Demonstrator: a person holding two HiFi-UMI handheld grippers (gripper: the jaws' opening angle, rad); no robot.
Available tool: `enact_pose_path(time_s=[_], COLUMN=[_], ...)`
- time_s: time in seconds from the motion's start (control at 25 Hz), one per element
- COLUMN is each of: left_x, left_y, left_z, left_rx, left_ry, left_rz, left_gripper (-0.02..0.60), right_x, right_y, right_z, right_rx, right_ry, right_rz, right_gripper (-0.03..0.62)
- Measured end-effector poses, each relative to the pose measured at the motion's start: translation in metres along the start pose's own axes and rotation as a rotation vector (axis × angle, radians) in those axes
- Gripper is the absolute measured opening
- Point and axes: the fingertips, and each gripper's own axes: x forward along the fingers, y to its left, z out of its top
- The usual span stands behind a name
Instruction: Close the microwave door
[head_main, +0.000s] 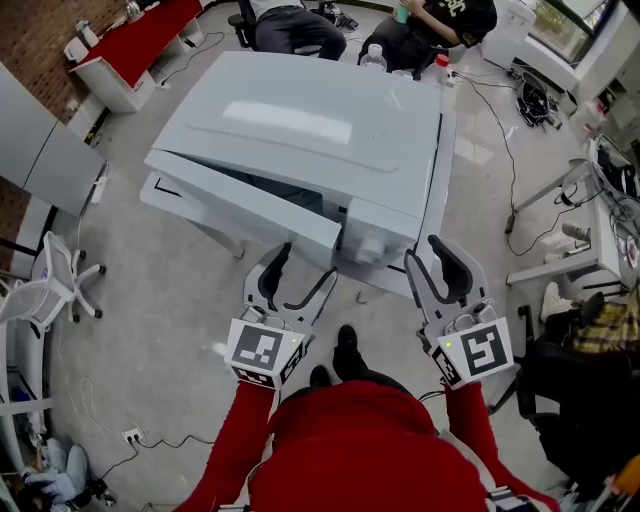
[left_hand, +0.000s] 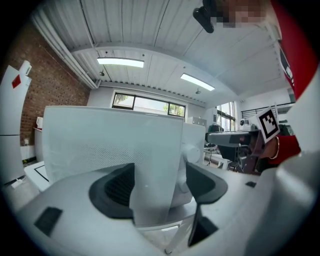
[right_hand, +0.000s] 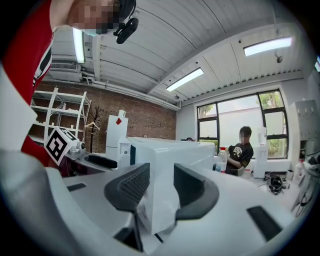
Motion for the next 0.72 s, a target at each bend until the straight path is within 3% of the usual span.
enact_pose_path(time_s=[0.28, 0.48, 0.72], left_x=[0.018, 0.017, 0.021], left_y=[0.006, 0.01, 0.011], left_z=[0.005, 0.01, 0.011], left_rx=[-0.022, -0.087, -0.086], left_ry=[-0.001, -0.013, -0.002], left_rz=[-0.03, -0.027, -0.019], left_gripper=[0.316, 0.296, 0.296], right_x=[0.007, 0.013, 0.017], right_y=[0.007, 0.007, 0.007], right_z=[0.004, 0.006, 0.005], right_rx=[0.004, 0.005, 0.0], right_ry=[-0.01, -0.009, -0.004], right_rz=[0.051, 0.079, 0.103], right_gripper=[0.146, 0.144, 0.146])
